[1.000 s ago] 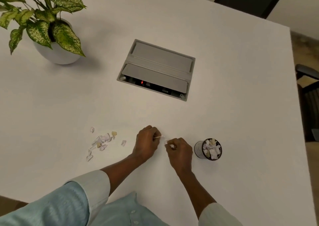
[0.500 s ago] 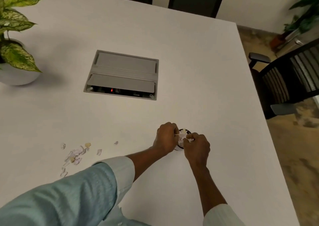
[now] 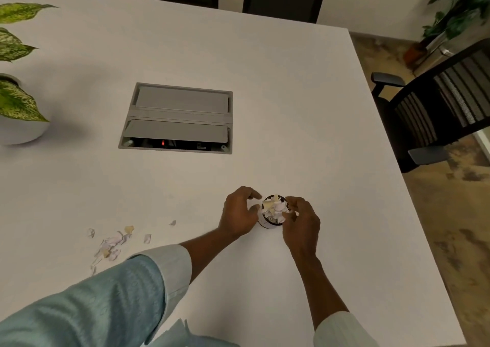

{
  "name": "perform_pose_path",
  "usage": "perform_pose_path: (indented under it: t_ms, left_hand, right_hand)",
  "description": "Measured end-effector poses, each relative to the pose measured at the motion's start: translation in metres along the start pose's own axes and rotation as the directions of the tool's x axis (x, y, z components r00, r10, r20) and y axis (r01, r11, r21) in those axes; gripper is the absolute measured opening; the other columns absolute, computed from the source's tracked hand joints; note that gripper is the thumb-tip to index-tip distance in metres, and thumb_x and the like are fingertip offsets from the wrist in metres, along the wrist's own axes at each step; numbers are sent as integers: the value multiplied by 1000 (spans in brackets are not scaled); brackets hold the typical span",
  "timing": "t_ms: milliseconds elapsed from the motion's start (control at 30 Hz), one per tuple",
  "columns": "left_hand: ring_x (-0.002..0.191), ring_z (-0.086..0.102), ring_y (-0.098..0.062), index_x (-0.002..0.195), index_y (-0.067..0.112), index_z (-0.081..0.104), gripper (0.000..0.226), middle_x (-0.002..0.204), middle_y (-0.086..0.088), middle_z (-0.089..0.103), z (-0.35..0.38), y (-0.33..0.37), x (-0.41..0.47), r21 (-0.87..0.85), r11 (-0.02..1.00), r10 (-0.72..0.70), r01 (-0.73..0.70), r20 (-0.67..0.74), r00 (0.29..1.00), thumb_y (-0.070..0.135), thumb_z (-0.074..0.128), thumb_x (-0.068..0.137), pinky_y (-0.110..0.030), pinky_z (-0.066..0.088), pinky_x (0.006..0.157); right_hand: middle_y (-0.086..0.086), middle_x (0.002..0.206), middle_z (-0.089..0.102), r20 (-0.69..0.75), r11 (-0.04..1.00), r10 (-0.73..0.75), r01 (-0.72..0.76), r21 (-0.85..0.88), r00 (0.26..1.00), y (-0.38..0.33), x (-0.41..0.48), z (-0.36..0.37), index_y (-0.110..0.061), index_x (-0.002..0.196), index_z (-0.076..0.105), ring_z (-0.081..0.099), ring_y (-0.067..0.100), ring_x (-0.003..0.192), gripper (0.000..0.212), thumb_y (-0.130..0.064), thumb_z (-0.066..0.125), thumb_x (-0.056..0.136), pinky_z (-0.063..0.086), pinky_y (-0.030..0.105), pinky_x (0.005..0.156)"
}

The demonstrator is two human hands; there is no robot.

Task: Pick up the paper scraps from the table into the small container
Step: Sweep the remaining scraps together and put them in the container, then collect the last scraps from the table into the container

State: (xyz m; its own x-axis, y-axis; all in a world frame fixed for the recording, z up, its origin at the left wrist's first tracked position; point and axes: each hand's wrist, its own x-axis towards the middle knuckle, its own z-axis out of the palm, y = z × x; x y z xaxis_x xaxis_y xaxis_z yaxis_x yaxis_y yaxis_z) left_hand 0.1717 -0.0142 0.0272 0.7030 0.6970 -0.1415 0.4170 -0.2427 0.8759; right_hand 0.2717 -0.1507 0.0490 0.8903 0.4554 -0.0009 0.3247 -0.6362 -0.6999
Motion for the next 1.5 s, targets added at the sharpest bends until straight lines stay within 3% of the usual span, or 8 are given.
perform_pose_path:
  t_ms: [133, 233, 300, 400, 600, 1233, 1400, 1500]
  left_hand:
    - [112, 58, -16, 107, 21, 67, 22, 114, 8, 64, -26, -42, -22, 207, 978, -24, 24, -4, 1000, 13, 70, 88, -38, 52, 91]
    - [124, 52, -17, 121, 22, 59, 34, 128, 8, 53, -49, -78, -46, 465, 884, -39, -40, 158, 987, 23, 69, 88, -39, 57, 81]
    - [141, 41, -20, 137, 18, 50, 54, 148, 2, 42, -60, -98, -62, 585, 802, -66, -120, 288, 955, 29, 70, 88, -37, 56, 90]
    - [160, 0, -28, 160, 8, 19, 92, 172, -11, -1, -68, -122, -82, 674, 697, -128, -245, 453, 883, 41, 69, 91, -39, 28, 124]
    - [153, -31, -29, 161, 8, -16, 121, 163, -11, -37, -69, -133, -93, 684, 670, -182, -287, 526, 831, 39, 76, 88, -40, 0, 131]
    - [151, -34, -25, 161, 12, -17, 127, 163, -6, -39, -70, -140, -89, 644, 719, -172, -261, 529, 831, 33, 81, 84, -38, -1, 130]
    - [151, -34, -26, 160, 12, -17, 127, 163, -7, -39, -68, -141, -89, 653, 708, -172, -269, 530, 831, 34, 81, 84, -38, -2, 130]
    - [151, -35, -26, 161, 12, -17, 127, 162, -6, -40, -68, -143, -89, 659, 700, -170, -273, 526, 833, 33, 81, 83, -38, -1, 129]
  right_hand:
    - [-3, 114, 66, -60, 987, -115, 108, -116, 992, 2, -17, 4, -19, 116, 64, 64, 21, 105, 45, 12, 57, 85, 47, 23, 79]
    - [-5, 125, 59, -36, 965, -167, 156, -210, 985, 6, -31, 8, -23, 125, 58, 56, 21, 116, 49, 6, 61, 86, 55, 31, 78]
    - [-2, 145, 51, 37, 932, -209, 210, -296, 977, 12, -37, 12, -25, 141, 50, 49, 23, 130, 57, -7, 66, 89, 54, 37, 93]
    - [1, 169, 20, 224, 898, -211, 280, -339, 951, 18, -40, 22, -29, 158, 27, 22, 21, 155, 72, -31, 63, 96, 31, 36, 119]
    - [2, 172, -8, 344, 778, -198, 360, -515, 918, 27, -43, 45, -20, 163, 0, -7, 18, 159, 83, -64, 35, 102, 5, 41, 130]
    - [8, 163, 35, 423, 704, -80, 351, -617, 903, 10, -20, 47, -11, 155, 35, 23, 21, 155, 78, -66, 24, 101, -4, 44, 129]
    - [9, 151, 53, 332, 817, -131, 291, -498, 934, 10, -21, 39, -12, 141, 54, 36, 20, 149, 55, -49, 49, 101, 10, 44, 129]
    - [16, 136, 65, 164, 858, -227, 277, -433, 960, 11, -28, 35, -5, 126, 65, 36, 19, 141, 39, -25, 70, 93, 36, 53, 120]
